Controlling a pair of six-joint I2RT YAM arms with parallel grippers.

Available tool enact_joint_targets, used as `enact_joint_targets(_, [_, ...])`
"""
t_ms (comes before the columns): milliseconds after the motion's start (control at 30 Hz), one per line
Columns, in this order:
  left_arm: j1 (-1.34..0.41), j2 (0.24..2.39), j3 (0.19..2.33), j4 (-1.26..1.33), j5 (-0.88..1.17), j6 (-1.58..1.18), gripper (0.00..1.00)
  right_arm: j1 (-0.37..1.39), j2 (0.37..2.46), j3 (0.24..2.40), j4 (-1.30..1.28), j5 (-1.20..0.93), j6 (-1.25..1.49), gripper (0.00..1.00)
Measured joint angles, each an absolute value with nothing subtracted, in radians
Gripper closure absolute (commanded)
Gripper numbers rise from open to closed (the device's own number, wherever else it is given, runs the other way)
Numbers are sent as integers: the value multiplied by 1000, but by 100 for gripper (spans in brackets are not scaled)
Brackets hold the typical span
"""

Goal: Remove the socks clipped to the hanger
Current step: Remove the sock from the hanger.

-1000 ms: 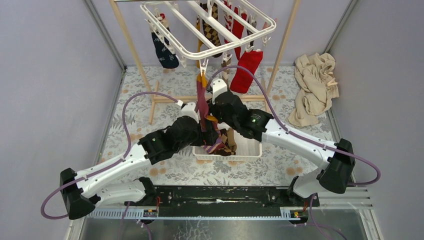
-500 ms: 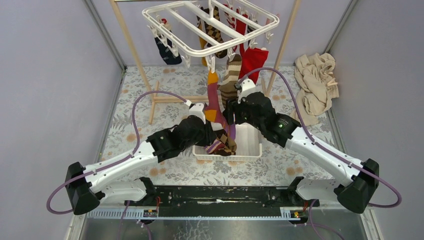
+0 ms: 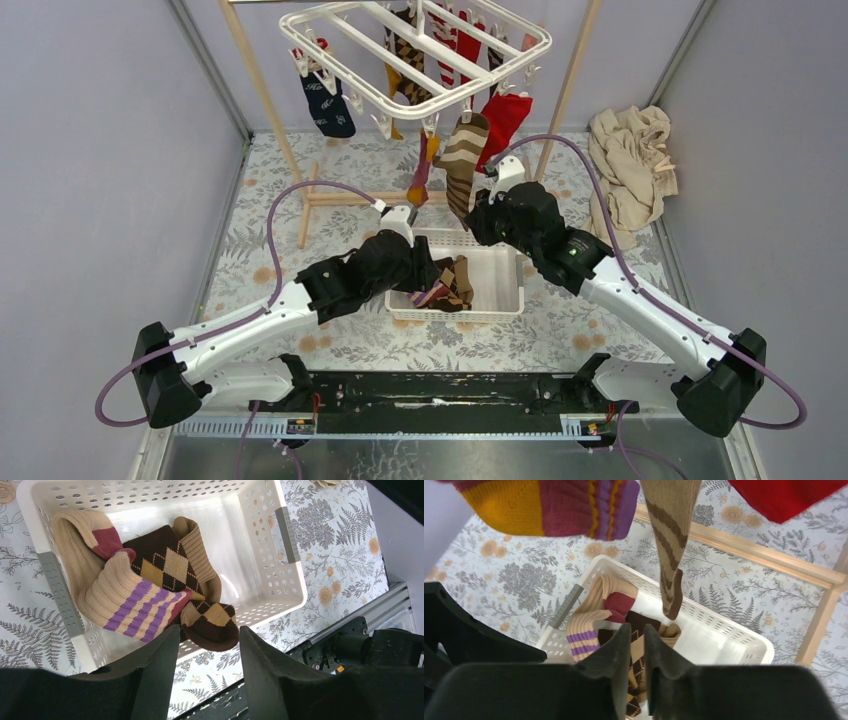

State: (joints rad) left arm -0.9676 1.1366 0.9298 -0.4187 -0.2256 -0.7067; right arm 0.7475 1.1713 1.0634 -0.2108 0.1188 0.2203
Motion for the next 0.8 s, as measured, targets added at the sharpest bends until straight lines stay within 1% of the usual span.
enact_joint_targets(67, [-968, 1136, 930, -419, -226, -707, 39, 739, 1171, 1062, -206, 110, 218, 88])
enact_joint_targets(133, [-968, 1136, 930, -418, -226, -706, 35, 736, 1171, 1062, -200, 102, 217, 87])
enact_joint_targets(267, [-968, 1135, 930, -419, -226, -706, 28, 736, 1171, 1062, -198, 101, 218, 50])
enact_joint_targets(300, [-968, 1135, 930, -419, -226, -706, 28, 736, 1171, 1062, -199, 104, 212, 44])
enact_joint_targets(367, [-968, 1135, 930, -419, -226, -706, 26, 732, 1171, 1062, -201, 108, 207, 38])
enact_joint_targets(467, [-968, 1135, 930, -419, -226, -706, 25, 690, 1171, 1062, -200, 96, 204, 34])
enact_joint_targets(567, [-968, 1133, 930, -419, -226, -706, 25, 585, 1171, 1062, -188, 31, 212, 31])
enact_joint_targets(667, [-968, 1125, 930, -421, -226, -705, 25, 458, 1171, 1058, -135, -70, 225, 30])
enact_joint_targets(800, [-968, 1109, 930, -422, -227, -704, 25, 275, 1169, 1008, 26, -283, 280, 30])
